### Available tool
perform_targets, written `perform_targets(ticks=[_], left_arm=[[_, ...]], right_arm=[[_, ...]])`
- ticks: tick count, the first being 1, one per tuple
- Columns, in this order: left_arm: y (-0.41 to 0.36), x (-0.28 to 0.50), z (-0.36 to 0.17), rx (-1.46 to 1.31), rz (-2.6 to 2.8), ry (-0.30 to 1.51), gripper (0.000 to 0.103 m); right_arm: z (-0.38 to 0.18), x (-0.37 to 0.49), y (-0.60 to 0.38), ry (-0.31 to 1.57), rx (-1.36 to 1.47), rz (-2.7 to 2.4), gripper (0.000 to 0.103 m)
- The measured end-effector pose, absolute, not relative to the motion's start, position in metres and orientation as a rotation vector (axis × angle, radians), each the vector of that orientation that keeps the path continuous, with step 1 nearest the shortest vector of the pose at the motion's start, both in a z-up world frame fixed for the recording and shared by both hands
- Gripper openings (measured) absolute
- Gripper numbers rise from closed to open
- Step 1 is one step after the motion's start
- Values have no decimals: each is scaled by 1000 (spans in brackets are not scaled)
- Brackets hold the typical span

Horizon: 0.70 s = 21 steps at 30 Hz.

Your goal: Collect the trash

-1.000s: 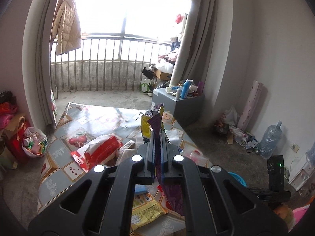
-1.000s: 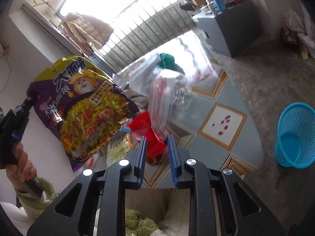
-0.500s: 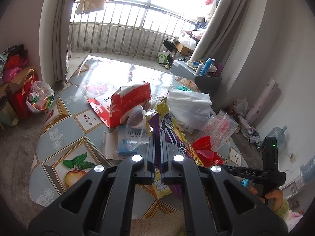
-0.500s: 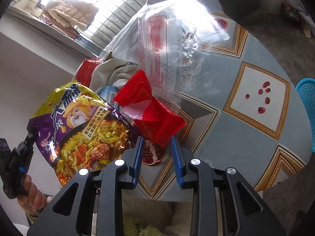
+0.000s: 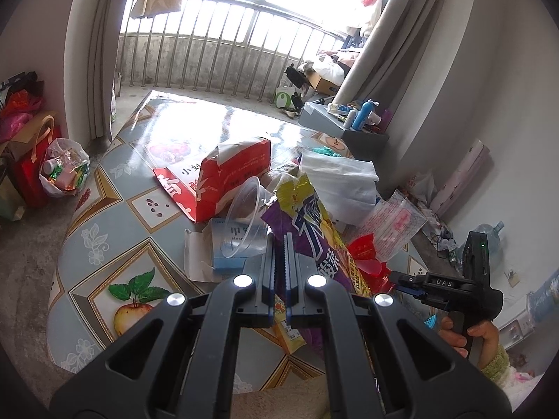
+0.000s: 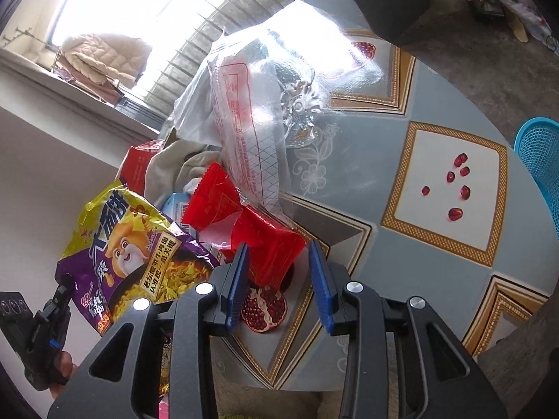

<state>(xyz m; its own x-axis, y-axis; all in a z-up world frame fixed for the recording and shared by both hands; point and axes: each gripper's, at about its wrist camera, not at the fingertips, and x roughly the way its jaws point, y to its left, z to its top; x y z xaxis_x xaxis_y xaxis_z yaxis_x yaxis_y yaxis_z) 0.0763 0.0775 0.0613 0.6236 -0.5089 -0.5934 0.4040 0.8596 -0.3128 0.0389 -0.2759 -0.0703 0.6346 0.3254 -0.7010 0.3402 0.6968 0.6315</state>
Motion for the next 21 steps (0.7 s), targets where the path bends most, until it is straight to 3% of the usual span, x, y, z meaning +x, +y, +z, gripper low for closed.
perform_targets(ticks=[4, 6, 9, 21], left_arm=[[78, 77, 62, -158, -527, 727, 2], [78, 77, 63, -157, -526, 722, 2], [78, 74, 67, -158, -526, 714, 2], [80, 35, 127, -157, -583, 581, 2]], right_arm=[[-66, 50, -264, 912, 757, -34, 34], [-65, 53, -258, 929, 729, -44, 17], [-65, 50, -255, 928, 721, -39, 12], [-23, -3, -254, 834, 658, 33, 7]])
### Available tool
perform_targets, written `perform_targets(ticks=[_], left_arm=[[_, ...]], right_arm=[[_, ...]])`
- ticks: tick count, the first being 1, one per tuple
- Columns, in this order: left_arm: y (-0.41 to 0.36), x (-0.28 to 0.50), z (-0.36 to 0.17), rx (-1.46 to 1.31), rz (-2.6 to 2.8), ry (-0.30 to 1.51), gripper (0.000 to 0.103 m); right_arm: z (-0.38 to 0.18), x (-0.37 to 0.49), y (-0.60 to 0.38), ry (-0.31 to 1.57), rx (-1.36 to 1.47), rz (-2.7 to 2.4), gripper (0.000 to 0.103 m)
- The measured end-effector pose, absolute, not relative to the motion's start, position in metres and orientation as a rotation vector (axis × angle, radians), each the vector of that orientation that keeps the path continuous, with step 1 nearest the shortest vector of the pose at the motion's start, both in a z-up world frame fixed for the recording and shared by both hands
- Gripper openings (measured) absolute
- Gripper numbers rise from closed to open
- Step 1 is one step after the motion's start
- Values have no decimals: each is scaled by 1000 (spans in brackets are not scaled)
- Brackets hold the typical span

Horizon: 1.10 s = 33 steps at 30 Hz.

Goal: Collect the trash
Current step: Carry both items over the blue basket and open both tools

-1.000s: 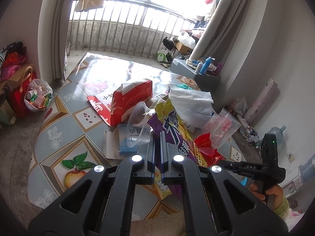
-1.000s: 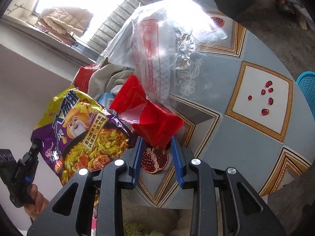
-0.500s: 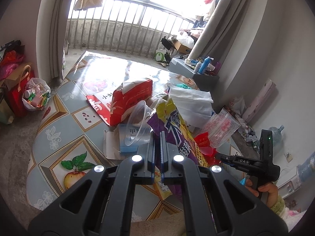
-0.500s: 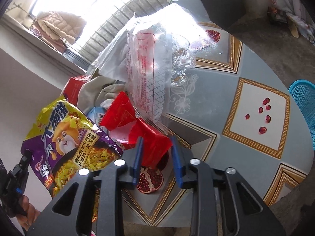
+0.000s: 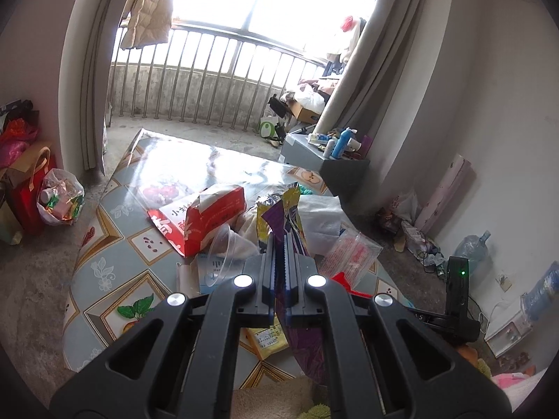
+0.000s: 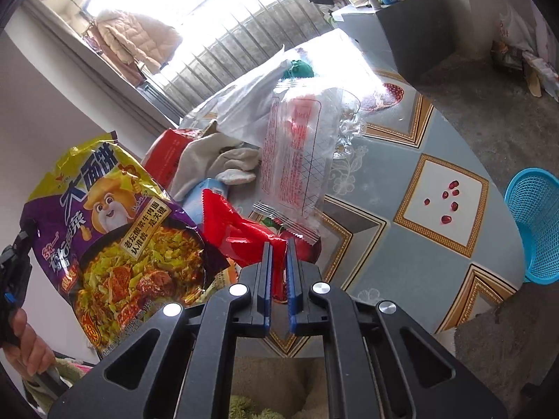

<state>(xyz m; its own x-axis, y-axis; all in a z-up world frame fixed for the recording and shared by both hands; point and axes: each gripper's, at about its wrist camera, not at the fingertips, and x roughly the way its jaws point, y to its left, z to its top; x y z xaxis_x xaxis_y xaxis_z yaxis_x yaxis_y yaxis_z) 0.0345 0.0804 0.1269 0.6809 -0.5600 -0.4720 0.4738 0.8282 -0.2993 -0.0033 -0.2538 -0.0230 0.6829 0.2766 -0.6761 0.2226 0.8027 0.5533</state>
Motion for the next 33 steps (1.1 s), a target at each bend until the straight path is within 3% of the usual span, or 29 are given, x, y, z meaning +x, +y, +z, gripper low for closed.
perform_targets(ticks=[8, 16, 26, 33], left_arm=[[37, -1, 178, -82, -721, 466, 2], [-81, -3, 185, 25, -988, 453, 2], [-296, 18, 110, 227, -1204, 586, 2], [-444, 24, 14, 405, -1219, 702, 2]], right_arm=[[13, -60, -274, 702, 665, 41, 6], [28, -133, -356, 552, 737, -215, 6], [-45, -190, -482, 576, 910, -652, 6], [-130, -171, -553, 660, 1038, -809, 6]])
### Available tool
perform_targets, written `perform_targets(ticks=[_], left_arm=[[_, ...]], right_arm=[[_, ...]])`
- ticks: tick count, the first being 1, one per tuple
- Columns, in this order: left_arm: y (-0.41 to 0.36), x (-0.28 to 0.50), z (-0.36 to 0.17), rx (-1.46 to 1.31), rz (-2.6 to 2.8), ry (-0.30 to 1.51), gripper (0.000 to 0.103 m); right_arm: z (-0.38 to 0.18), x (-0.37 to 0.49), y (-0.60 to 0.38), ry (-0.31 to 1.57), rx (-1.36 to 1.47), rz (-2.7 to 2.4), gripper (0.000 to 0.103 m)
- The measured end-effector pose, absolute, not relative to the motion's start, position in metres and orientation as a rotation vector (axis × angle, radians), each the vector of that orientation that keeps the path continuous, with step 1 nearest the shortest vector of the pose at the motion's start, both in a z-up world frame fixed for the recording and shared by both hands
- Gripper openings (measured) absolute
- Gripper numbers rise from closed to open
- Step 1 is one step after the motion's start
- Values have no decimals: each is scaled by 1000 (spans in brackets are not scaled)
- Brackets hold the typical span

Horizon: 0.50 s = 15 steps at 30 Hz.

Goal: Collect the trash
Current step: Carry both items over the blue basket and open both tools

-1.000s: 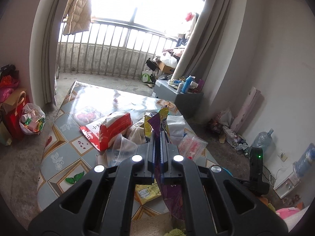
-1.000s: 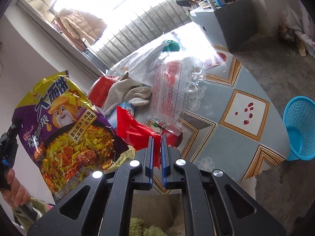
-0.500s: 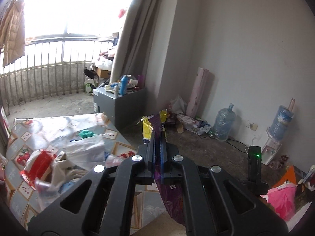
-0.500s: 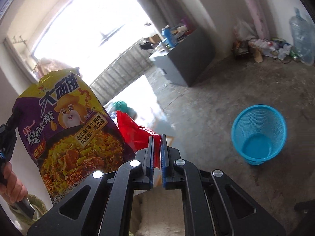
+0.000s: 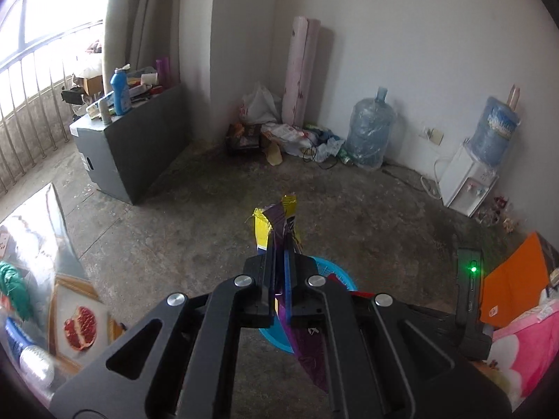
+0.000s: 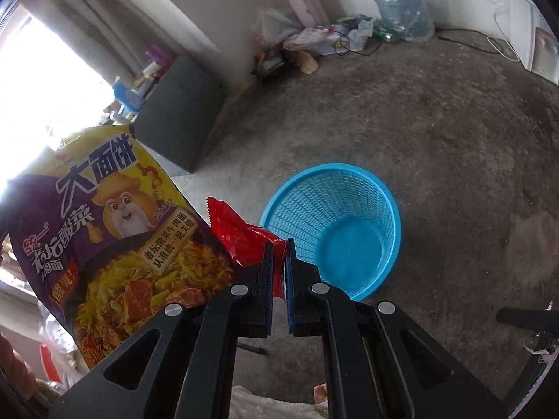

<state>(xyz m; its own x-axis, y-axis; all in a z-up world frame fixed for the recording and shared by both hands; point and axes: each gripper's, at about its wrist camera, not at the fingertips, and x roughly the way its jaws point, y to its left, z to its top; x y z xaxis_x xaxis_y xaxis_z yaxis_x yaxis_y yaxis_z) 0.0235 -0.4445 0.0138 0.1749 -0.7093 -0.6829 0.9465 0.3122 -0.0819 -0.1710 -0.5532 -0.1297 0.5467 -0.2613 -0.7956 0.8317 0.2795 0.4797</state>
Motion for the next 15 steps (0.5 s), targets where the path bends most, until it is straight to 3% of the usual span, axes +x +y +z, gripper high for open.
perform_targets(ticks=[2, 4, 6, 8, 11, 14, 15], left_arm=[[-480, 23, -19, 480, -1185, 728, 3], [-510, 24, -54, 557, -1160, 767, 10], [-532, 25, -86, 622, -1137, 827, 44], [-541, 22, -106, 655, -1107, 858, 57], [-542, 22, -113, 639, -1086, 894, 67], [-533, 27, -101, 581, -1103, 882, 73], [-530, 29, -96, 569, -1102, 876, 74]], right_arm=[[-156, -164, -574, 689, 1079, -823, 7], [-183, -159, -592, 715, 1123, -840, 9], [-208, -154, -602, 757, 1173, -842, 13], [-233, -153, -613, 793, 1239, -835, 24], [-248, -160, -616, 801, 1294, -859, 29], [-239, -173, -604, 750, 1289, -865, 45], [-234, -176, -601, 736, 1274, -871, 46]])
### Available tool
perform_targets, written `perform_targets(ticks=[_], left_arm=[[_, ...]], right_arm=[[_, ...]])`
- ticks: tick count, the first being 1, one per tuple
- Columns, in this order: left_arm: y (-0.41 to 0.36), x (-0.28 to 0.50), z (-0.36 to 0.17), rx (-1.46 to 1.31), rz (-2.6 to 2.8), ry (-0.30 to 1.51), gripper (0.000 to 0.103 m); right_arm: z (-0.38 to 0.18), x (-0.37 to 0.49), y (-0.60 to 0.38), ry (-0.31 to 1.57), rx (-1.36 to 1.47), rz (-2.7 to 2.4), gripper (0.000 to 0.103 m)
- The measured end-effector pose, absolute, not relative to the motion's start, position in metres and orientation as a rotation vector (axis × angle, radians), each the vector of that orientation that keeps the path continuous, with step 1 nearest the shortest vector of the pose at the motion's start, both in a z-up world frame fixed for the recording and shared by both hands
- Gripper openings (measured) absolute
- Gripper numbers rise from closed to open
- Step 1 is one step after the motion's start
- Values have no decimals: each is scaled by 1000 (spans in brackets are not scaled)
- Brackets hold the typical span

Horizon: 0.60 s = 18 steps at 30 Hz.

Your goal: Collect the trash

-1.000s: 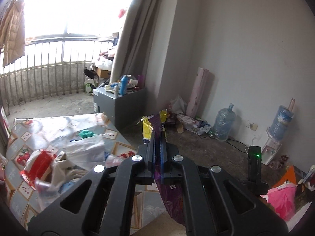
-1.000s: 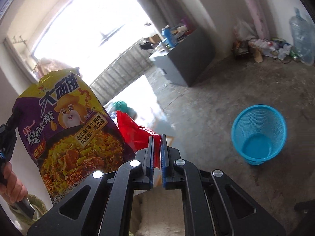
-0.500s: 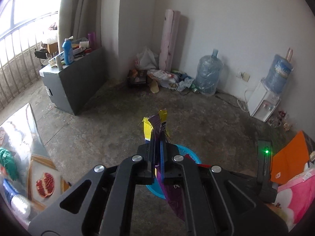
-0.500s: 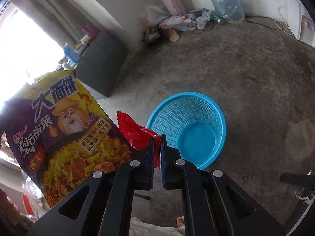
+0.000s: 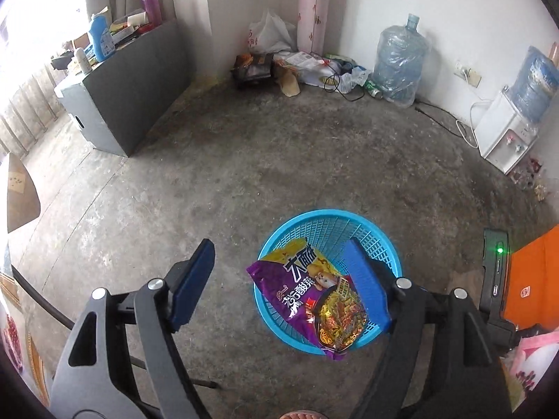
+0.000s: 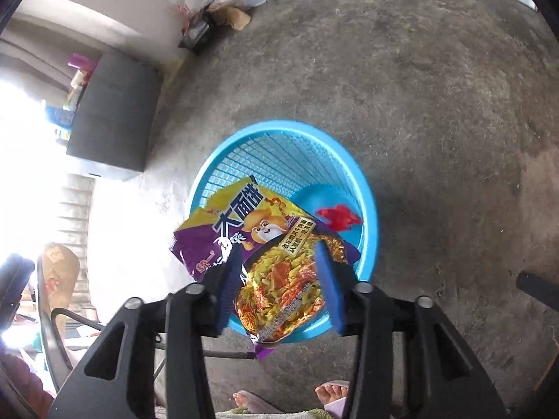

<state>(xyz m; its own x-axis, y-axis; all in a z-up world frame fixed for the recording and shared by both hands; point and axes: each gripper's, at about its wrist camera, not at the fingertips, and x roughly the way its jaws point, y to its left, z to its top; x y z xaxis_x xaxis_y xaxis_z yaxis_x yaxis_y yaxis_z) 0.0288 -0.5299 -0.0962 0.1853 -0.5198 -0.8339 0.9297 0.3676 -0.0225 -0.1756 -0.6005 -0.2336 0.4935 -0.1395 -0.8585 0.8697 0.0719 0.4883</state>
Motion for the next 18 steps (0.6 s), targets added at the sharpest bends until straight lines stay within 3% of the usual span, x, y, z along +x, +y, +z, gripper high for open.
perform_targets(ticks=[3, 6, 10, 16, 18], left_arm=[[-520, 32, -78, 511, -1106, 878, 74], [-496, 34, -55, 434, -1130, 875, 81], [-457, 39, -27, 341, -1200, 918, 83], [-374, 55, 5, 225, -1180, 961, 86], [-340, 63, 17, 206, -1151, 965, 89]], right_arm=[[-219, -182, -591, 712, 1229, -869, 48], [-201, -185, -582, 690, 1143, -863, 61], [-197, -162, -578, 762, 1043, -764, 61], [-260, -78, -565, 1079, 967, -589, 59], [-302, -54, -569, 1197, 991, -569, 53]])
